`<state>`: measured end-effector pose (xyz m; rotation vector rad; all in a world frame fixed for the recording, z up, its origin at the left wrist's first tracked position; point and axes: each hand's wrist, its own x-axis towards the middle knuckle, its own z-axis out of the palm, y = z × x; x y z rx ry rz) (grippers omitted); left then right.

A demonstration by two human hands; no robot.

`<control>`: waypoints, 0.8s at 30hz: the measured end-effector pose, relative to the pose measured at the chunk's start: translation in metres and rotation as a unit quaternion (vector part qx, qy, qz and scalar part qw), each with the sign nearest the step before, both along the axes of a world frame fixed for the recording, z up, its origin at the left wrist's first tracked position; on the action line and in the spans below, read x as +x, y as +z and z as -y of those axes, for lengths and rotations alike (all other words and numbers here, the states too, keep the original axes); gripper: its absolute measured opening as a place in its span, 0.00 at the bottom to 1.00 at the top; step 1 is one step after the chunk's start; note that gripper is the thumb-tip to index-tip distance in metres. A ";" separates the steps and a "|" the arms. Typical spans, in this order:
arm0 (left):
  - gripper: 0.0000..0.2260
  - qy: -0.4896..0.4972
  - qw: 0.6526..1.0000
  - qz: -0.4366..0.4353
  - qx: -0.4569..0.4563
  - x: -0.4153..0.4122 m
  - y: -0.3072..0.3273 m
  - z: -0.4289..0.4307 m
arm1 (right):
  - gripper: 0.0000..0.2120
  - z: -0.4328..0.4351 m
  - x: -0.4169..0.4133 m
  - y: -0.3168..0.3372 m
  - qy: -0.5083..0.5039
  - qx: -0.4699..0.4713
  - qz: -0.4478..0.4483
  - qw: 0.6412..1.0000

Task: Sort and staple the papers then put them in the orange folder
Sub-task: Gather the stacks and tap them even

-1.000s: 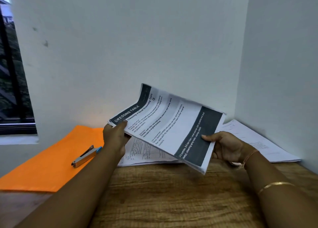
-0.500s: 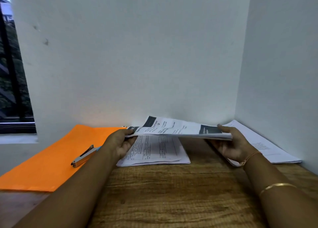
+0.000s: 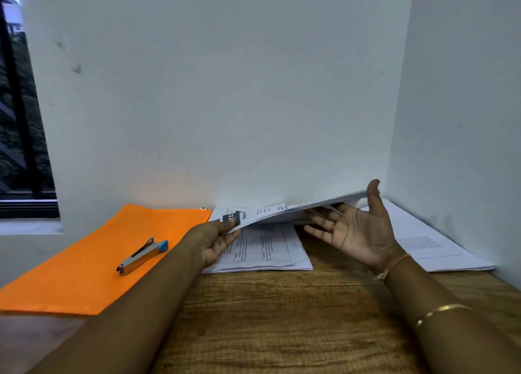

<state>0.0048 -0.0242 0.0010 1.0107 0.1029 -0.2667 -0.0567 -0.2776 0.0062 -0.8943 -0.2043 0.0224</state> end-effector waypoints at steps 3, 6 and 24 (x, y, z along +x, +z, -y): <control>0.05 -0.011 1.000 0.021 0.010 -0.007 0.002 0.004 | 0.51 -0.010 -0.001 0.005 0.015 -0.067 -0.027 0.997; 0.04 -0.029 0.998 0.053 0.020 -0.009 0.001 0.008 | 0.34 -0.025 0.000 0.004 0.004 -0.132 -0.073 0.989; 0.06 -0.117 0.987 0.101 0.053 -0.021 0.001 0.022 | 0.21 -0.066 0.004 -0.012 -0.075 -0.216 -0.086 0.970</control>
